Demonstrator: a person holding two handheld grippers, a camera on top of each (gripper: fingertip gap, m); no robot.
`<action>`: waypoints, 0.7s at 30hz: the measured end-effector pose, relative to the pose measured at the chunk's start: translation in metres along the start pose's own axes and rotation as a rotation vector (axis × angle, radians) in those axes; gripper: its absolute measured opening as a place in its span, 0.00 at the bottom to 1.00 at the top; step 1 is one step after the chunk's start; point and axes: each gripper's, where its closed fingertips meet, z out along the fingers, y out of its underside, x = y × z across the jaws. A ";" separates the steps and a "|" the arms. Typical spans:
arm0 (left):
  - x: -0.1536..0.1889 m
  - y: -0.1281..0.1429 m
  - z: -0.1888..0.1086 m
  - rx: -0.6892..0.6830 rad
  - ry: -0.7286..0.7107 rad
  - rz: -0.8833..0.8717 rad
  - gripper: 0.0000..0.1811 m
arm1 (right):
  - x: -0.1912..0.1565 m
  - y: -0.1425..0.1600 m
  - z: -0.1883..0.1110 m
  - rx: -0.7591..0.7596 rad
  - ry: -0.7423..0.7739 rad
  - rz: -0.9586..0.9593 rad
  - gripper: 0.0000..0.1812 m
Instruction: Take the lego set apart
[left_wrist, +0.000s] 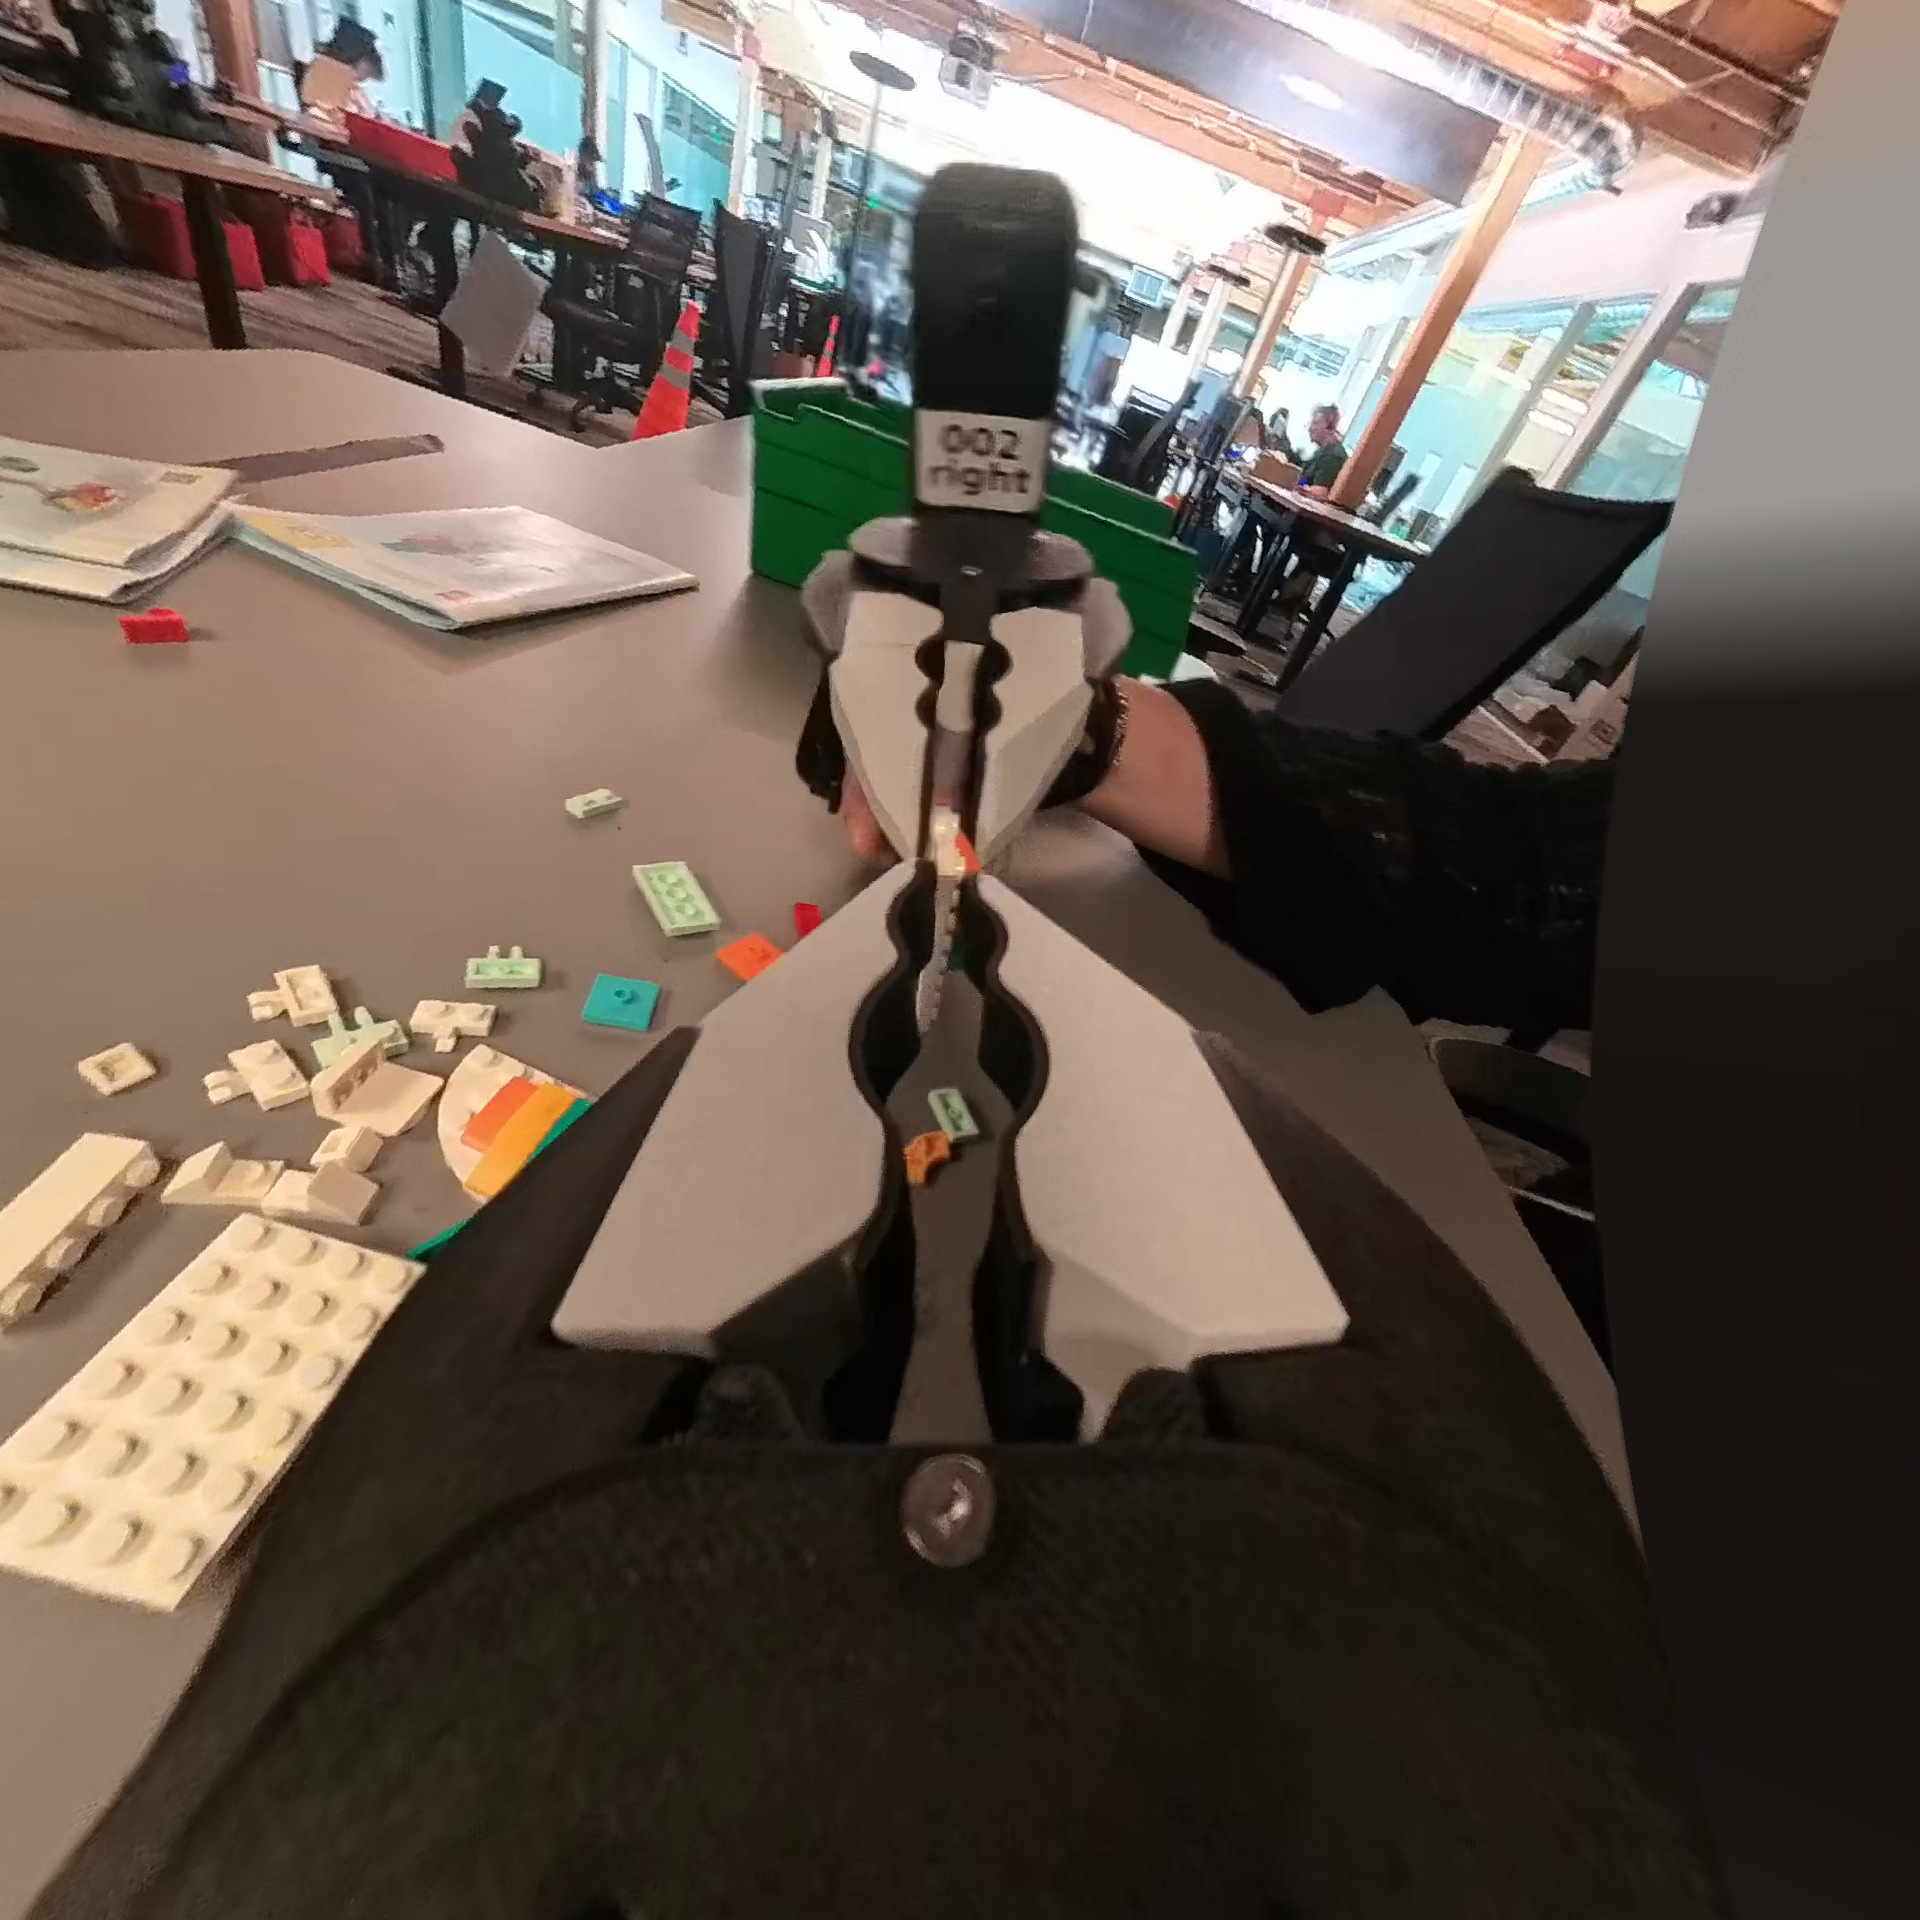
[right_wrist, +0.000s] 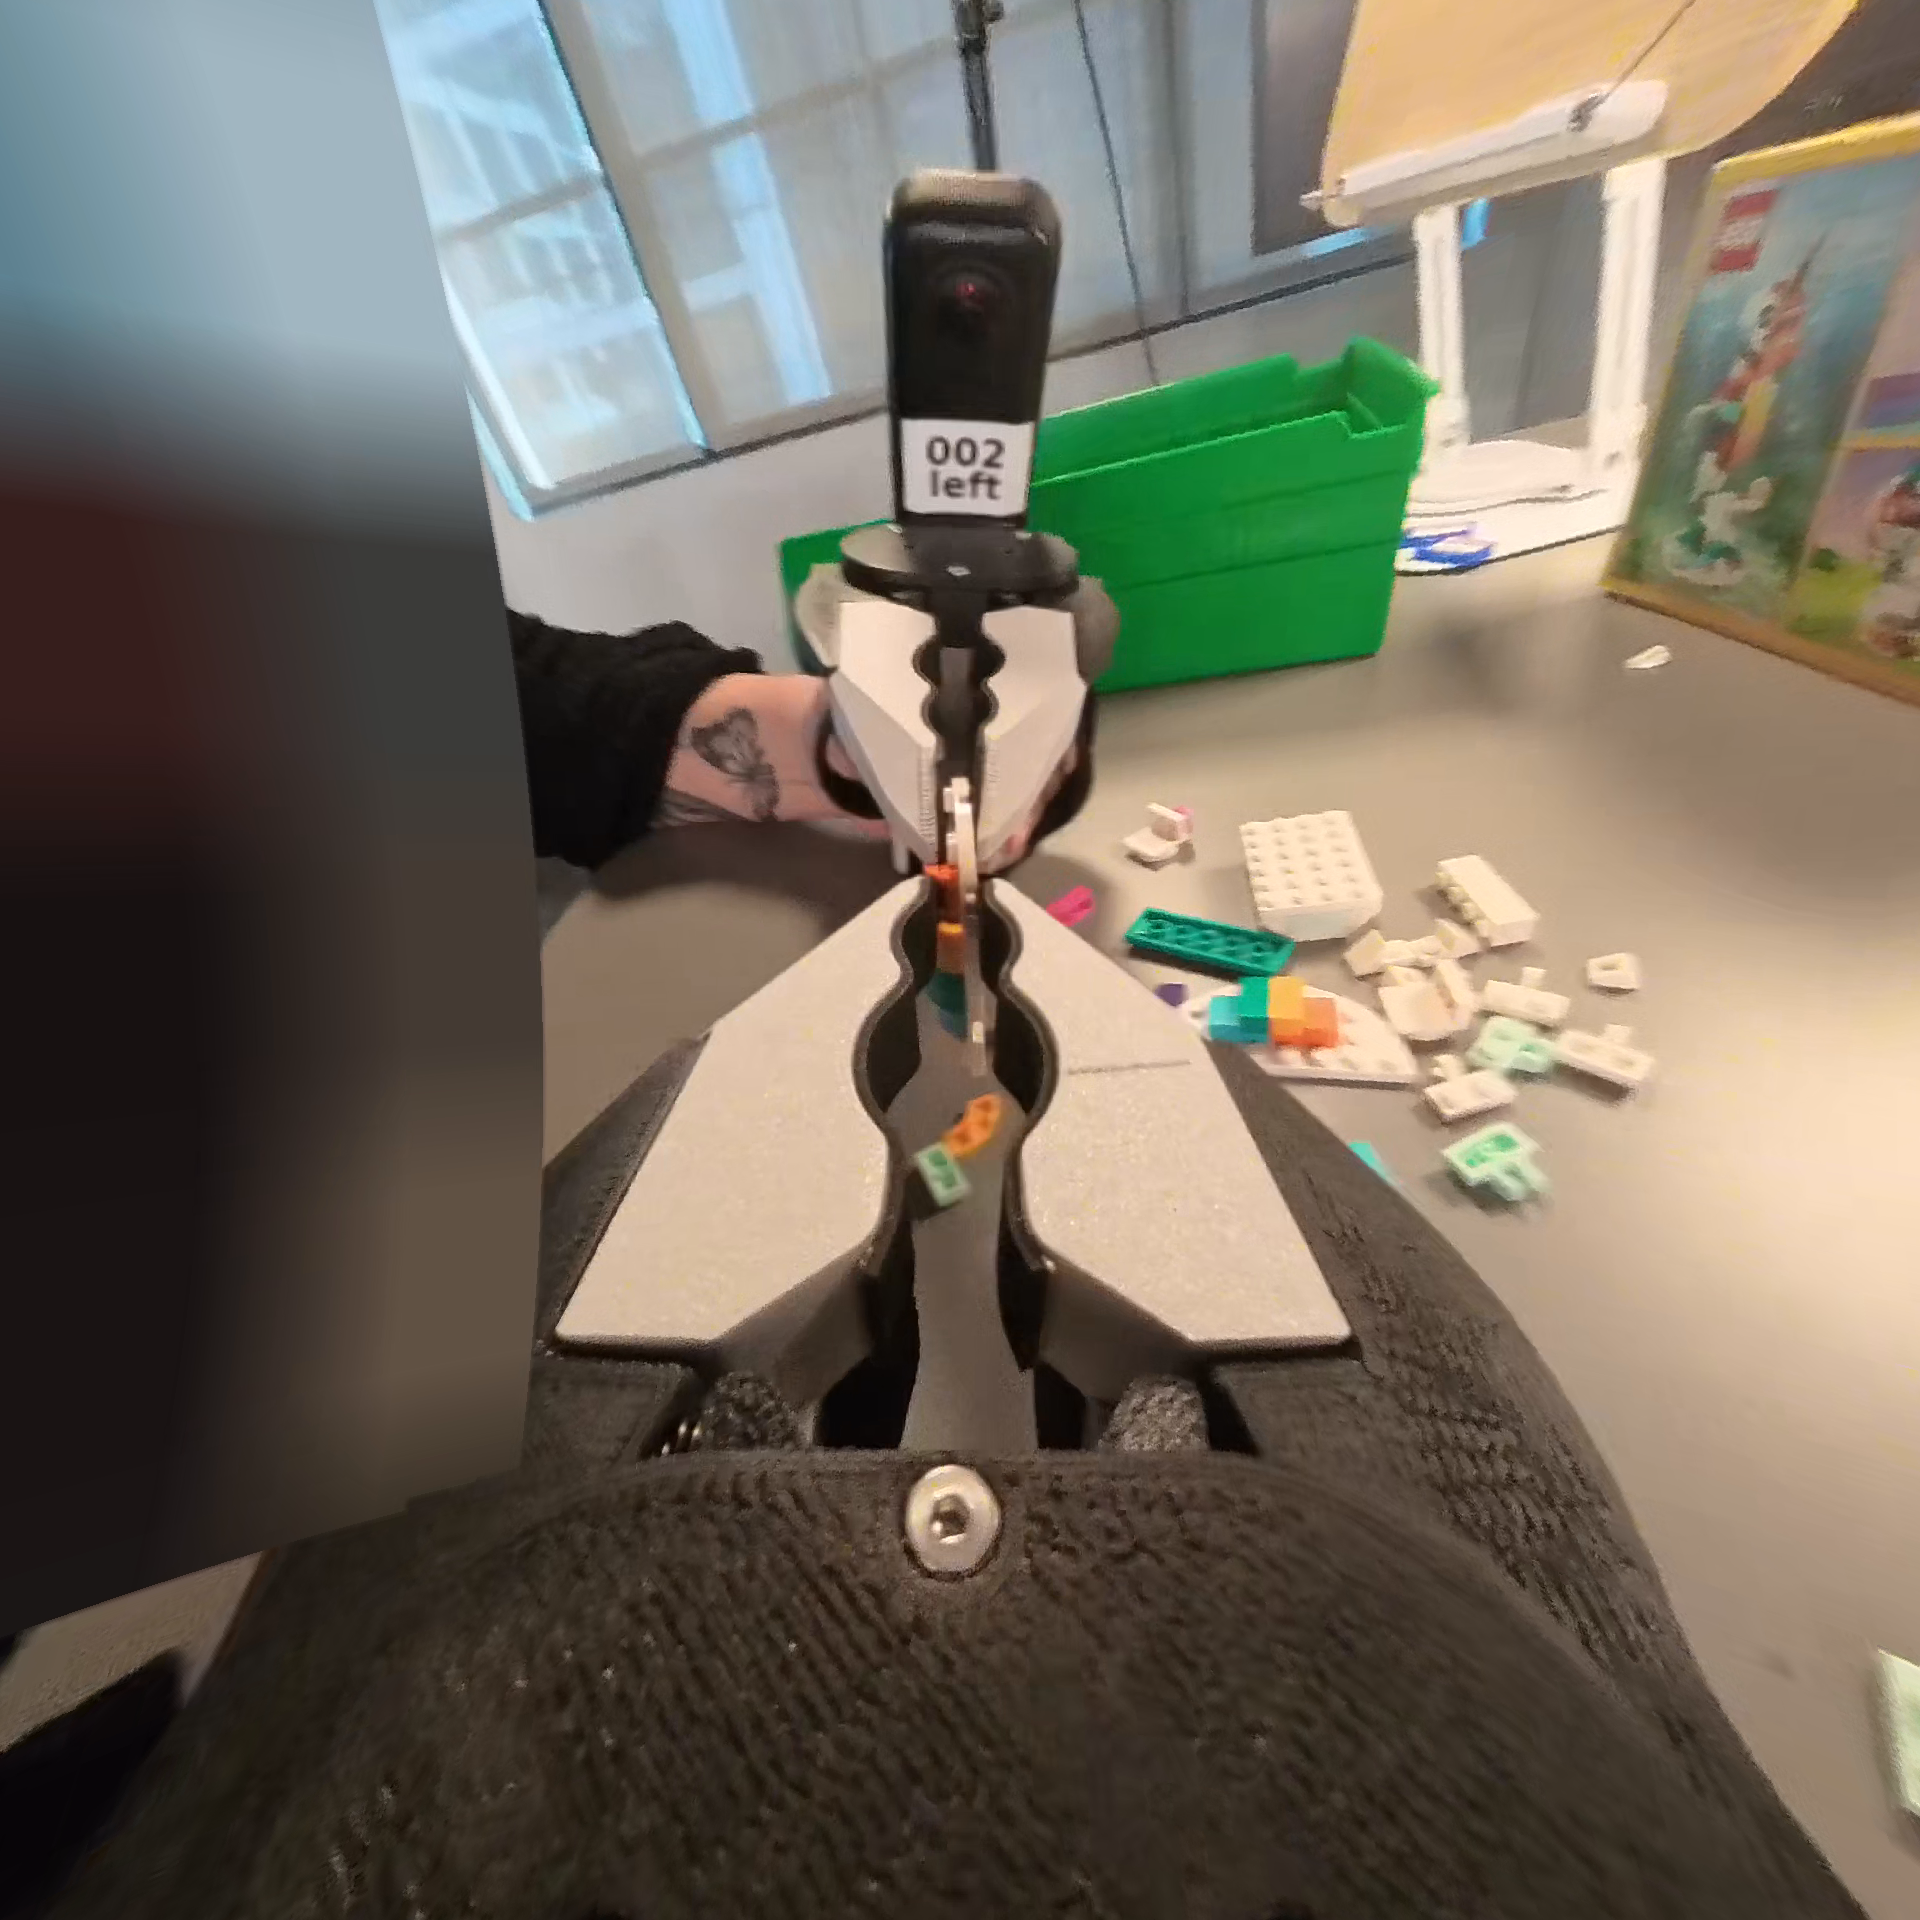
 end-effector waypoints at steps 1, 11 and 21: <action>-0.004 -0.002 -0.001 0.017 -0.021 -0.015 0.02 | 0.006 -0.001 0.000 -0.002 0.055 -0.031 0.04; -0.023 -0.008 -0.009 0.063 -0.164 -0.003 0.02 | 0.031 0.010 0.012 -0.180 0.408 -0.227 0.14; -0.015 0.021 0.001 -0.162 -0.112 0.012 0.06 | 0.023 0.031 0.015 -0.431 0.435 -0.487 0.13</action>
